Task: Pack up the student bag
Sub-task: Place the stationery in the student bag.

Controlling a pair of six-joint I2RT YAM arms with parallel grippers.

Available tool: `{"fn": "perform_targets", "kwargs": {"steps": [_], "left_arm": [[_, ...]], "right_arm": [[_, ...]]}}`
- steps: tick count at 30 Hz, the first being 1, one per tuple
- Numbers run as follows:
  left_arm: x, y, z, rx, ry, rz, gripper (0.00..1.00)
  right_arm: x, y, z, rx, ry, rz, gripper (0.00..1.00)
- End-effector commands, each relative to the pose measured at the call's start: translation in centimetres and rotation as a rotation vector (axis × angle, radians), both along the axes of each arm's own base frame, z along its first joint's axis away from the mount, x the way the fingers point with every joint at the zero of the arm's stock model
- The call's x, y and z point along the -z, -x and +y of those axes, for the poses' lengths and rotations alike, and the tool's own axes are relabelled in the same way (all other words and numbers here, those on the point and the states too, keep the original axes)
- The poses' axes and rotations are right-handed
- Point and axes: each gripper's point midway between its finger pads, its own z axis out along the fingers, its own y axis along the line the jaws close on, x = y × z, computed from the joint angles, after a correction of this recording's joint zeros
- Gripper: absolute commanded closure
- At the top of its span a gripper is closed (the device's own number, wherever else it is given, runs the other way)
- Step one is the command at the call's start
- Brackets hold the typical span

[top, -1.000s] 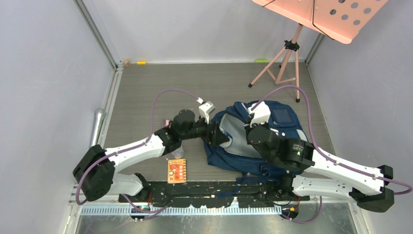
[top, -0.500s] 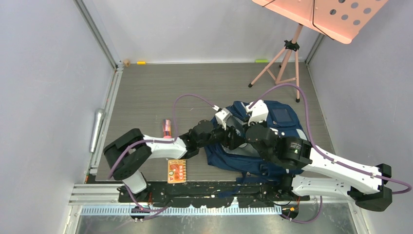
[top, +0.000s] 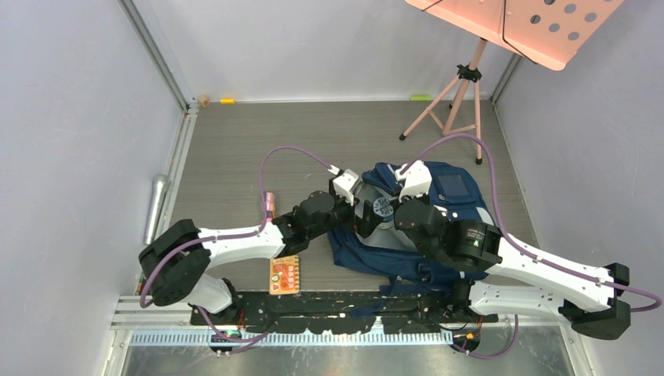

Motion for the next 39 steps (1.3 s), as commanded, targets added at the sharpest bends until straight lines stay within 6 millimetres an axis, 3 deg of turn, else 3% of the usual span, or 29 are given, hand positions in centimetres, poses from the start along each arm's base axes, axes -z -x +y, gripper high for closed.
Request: {"fn": "perform_targets", "kwargs": {"steps": [1,4,8,15,20,26,31,35,39], "left_arm": [[0.6,0.1,1.3,-0.024,-0.065,-0.008,0.00],[0.0,0.5,1.4,-0.020,-0.051,-0.008,0.01],[-1.0,1.2,0.7,0.015,-0.001,-0.018,0.16],[-0.6,1.5,-3.2,0.123,0.064,0.012,0.41],[-0.4,0.1,-5.8,0.134,0.073,-0.008,0.52],[-0.5,-2.2,-9.0,0.122,0.105,-0.068,0.52],[-0.3,-2.7,-10.6,0.126,0.123,-0.076,0.52],[0.0,-2.5,-9.7,0.105,0.104,-0.082,0.49],[0.3,-2.4,-7.2,0.048,0.052,-0.079,0.35]], "right_arm": [[-4.8,-1.0,0.5,0.057,-0.176,-0.090,0.99],[-4.7,-1.0,0.6,0.053,-0.173,-0.088,0.99],[-4.7,-1.0,0.6,0.055,-0.177,-0.089,0.99],[-4.7,-1.0,0.7,0.052,-0.176,-0.086,0.99],[-4.6,-0.9,0.4,0.058,-0.174,-0.088,1.00],[-4.6,-0.9,0.1,0.068,-0.176,-0.093,0.99],[-4.6,-1.0,-0.1,0.076,-0.171,-0.095,0.99],[-4.6,-0.9,-0.2,0.082,-0.171,-0.094,0.99],[-4.4,-0.9,-0.3,0.085,-0.172,-0.093,0.99]]}}
